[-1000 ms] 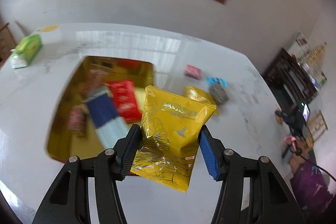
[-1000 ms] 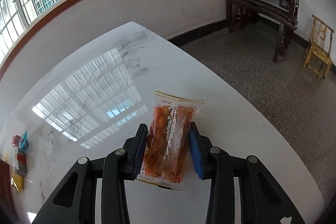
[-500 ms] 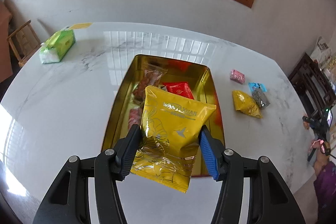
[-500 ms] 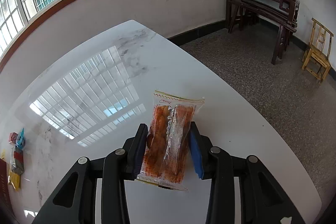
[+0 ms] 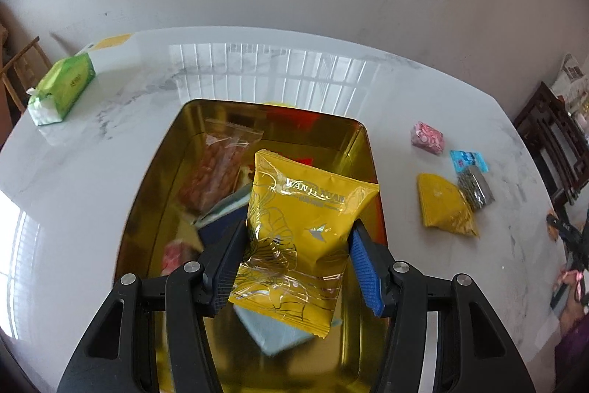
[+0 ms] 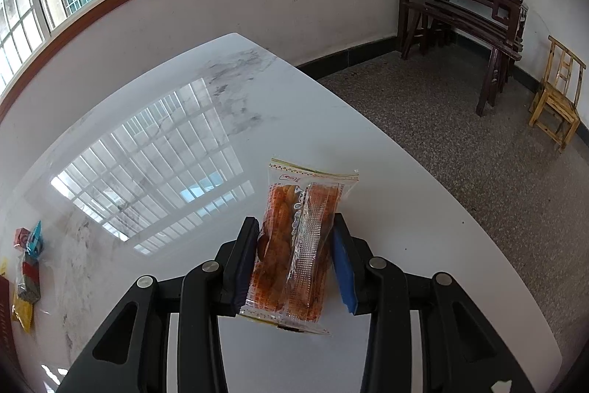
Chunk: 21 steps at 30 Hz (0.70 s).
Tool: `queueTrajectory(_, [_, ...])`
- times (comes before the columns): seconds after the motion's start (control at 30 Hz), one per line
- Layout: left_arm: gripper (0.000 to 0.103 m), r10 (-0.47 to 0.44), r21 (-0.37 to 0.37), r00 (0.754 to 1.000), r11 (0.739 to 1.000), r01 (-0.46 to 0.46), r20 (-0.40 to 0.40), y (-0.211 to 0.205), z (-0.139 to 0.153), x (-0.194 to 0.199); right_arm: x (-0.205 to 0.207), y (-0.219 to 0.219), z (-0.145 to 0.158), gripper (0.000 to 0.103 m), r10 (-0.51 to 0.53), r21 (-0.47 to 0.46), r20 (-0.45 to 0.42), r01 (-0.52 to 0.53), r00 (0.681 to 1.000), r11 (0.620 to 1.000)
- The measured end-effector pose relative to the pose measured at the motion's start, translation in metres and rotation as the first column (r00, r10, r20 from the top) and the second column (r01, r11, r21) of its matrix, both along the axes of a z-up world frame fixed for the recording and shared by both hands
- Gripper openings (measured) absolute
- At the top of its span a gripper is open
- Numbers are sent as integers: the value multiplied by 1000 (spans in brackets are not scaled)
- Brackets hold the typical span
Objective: Organize snacks
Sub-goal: 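Carry the yellow foil bag over the tin and open the left gripper while the right holds the orange bag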
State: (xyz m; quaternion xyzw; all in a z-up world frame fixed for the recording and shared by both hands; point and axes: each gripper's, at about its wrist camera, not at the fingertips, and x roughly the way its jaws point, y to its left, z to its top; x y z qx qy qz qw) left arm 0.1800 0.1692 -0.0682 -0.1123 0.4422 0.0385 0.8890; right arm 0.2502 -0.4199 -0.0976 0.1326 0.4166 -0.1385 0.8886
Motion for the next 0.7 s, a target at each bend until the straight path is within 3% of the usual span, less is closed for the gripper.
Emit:
queueTrajectory(0.43, [58,-1,41,999,999,2,-40,-5,-15,30,2,1,1,37,20,-6,-3,-20,1000,1000])
queueTrajectory(0.7, [59,4,8,999,1000,-4,34,-4,4,6,3,1,1,37,33,-5,-3,-33,999,999])
